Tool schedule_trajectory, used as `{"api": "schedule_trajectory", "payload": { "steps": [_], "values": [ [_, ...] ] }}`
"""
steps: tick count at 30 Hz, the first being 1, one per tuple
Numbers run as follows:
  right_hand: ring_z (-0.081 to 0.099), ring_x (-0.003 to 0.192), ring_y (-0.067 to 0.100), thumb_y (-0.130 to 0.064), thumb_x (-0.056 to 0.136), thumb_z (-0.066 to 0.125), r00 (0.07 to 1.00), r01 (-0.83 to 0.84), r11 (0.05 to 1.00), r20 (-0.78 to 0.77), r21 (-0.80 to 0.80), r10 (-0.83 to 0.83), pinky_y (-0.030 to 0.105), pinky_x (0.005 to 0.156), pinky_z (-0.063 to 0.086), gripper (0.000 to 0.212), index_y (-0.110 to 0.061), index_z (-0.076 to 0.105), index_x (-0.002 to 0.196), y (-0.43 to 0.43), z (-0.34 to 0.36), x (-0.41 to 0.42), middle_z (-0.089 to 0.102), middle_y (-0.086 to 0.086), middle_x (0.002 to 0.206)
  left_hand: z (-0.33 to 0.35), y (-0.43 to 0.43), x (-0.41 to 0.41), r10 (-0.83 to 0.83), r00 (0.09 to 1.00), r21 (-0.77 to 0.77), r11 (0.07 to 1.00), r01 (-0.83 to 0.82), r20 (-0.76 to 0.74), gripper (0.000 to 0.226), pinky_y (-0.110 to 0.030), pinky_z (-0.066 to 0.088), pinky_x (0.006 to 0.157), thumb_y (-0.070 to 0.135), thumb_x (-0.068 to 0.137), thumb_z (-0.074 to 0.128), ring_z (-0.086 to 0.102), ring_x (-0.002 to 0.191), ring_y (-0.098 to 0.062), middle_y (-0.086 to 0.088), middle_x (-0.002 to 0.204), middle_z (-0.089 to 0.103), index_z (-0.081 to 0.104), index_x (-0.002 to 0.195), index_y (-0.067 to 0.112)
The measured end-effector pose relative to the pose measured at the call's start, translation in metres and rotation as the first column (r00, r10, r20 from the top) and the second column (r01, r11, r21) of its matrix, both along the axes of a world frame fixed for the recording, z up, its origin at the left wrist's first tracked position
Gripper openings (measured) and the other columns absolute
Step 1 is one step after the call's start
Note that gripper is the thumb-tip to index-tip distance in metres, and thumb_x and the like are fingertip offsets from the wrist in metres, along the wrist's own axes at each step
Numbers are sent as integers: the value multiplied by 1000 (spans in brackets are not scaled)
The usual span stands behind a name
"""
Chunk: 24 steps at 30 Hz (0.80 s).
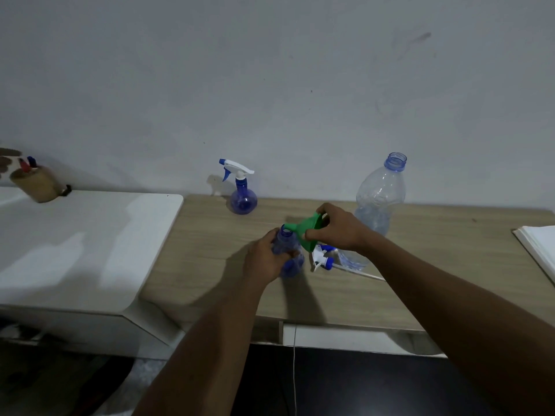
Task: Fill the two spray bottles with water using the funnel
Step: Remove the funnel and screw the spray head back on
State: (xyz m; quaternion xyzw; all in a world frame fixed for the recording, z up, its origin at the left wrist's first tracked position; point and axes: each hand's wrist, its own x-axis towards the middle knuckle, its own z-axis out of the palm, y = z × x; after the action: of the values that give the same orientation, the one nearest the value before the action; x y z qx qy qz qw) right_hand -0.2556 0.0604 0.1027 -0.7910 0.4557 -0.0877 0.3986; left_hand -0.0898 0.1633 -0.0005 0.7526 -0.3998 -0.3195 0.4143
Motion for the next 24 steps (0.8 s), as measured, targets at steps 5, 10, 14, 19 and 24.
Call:
{"api": "schedule_trajectory", "payload": {
  "steps": [5, 10, 14, 19, 24],
  "values": [
    [72, 87, 23, -38, 59, 81, 997, 49, 999, 56, 23, -50, 40, 77, 62, 56, -21, 56, 106, 2, -17, -20, 69, 1, 94, 8, 2, -3, -58, 997, -20, 998, 59, 52, 57, -43, 58, 93, 40, 69, 83, 72, 102, -19, 8, 112, 75, 65, 123, 39],
    [68, 90, 22, -34, 55, 88, 993, 108, 994, 54, -27, -106, 34, 76, 56, 57, -18, 59, 101, 16, -51, -50, 68, 2, 95, 0, 1, -2, -2, 998, -41, 999, 5, 70, 58, -39, 59, 88, 40, 67, 89, 72, 96, -16, 12, 106, 76, 65, 120, 43],
    [64, 93, 16, -38, 63, 90, 990, 138, 990, 24, 0, -138, 21, 74, 49, 58, -22, 57, 108, 37, -91, -70, 66, 0, 105, 0, 0, 0, -18, 997, -42, 999, 21, 81, 60, -40, 56, 93, 36, 73, 89, 70, 104, -21, 5, 116, 74, 66, 129, 31],
    [60, 101, 17, -59, 65, 81, 970, 134, 986, -191, -98, -151, 35, 86, 53, 71, -27, 51, 121, 61, -133, -79, 63, -3, 115, -3, 1, 1, -35, 997, -45, 998, 39, 69, 56, -39, 56, 94, 34, 77, 88, 69, 105, -19, 8, 114, 73, 65, 128, 31],
    [61, 97, 18, -67, 65, 71, 927, 107, 947, -313, -304, -205, 33, 82, 50, 62, -27, 59, 110, 65, -142, -77, 67, -3, 105, -3, 2, 0, -29, 998, -54, 998, 32, 55, 56, -36, 56, 92, 32, 77, 87, 69, 105, -18, 10, 113, 73, 65, 128, 32]
  ]
}}
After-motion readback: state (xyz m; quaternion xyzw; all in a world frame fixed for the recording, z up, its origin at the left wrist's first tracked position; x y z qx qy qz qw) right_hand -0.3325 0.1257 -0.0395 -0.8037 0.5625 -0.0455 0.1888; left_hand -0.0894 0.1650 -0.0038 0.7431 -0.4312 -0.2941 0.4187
